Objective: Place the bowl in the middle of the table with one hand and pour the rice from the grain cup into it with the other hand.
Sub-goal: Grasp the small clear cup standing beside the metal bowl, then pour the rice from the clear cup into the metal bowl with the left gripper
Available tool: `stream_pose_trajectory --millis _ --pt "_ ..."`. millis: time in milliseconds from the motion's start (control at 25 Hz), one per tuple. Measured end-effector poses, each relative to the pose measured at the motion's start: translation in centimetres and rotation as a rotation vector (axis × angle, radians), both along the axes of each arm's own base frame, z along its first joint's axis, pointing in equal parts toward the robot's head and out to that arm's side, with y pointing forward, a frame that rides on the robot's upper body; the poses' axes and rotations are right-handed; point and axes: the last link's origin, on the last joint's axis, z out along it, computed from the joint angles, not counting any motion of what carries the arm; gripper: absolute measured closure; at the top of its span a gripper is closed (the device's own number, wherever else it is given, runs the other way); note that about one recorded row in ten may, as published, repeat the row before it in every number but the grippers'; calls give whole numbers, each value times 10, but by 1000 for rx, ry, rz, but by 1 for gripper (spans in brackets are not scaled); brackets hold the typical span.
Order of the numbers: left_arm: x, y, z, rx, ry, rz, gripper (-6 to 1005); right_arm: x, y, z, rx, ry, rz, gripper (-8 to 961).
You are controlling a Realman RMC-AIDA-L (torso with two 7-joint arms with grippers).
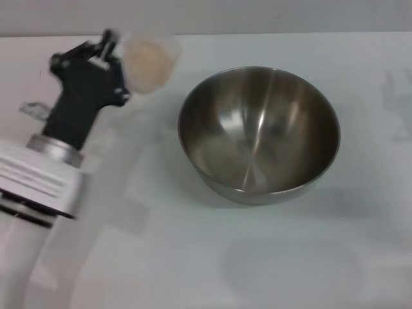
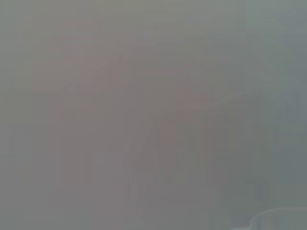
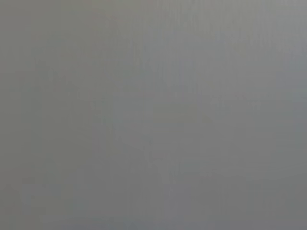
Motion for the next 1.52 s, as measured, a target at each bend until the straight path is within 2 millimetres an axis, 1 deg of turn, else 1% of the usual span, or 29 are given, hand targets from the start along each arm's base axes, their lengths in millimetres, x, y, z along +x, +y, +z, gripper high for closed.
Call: stream_pose_trajectory --millis 80,200,240,320,440,600,920,1080,1120,1280,1520 --pt "17 0 -5 73 150 -88 981 -1 2 0 -1 -3 3 580" --pt "35 1 -12 147 324 -197 981 -3 5 1 -1 -7 9 579" --pt "35 1 -12 147 324 -197 981 -4 6 1 -2 -11 10 579" --pt "46 2 -19 204 461 -279 981 -4 7 1 -3 -13 11 579" --pt "52 3 -26 233 574 -334 981 -5 9 0 -9 -19 9 579" --pt "52 4 -36 275 740 -379 981 -6 10 -1 -10 -20 12 578" --pt "54 2 -43 415 978 -426 981 -8 15 -1 -14 -30 14 578" --pt "56 0 -44 454 1021 -438 981 -10 17 -1 -13 -32 20 577" --pt "57 -2 -45 518 1101 -460 981 -10 17 -1 -13 -32 20 577" --pt "57 -7 -48 577 1176 -497 981 -10 18 0 -11 -31 21 577" --pt "59 -10 -50 635 1244 -524 981 -11 18 0 -11 -31 23 576"
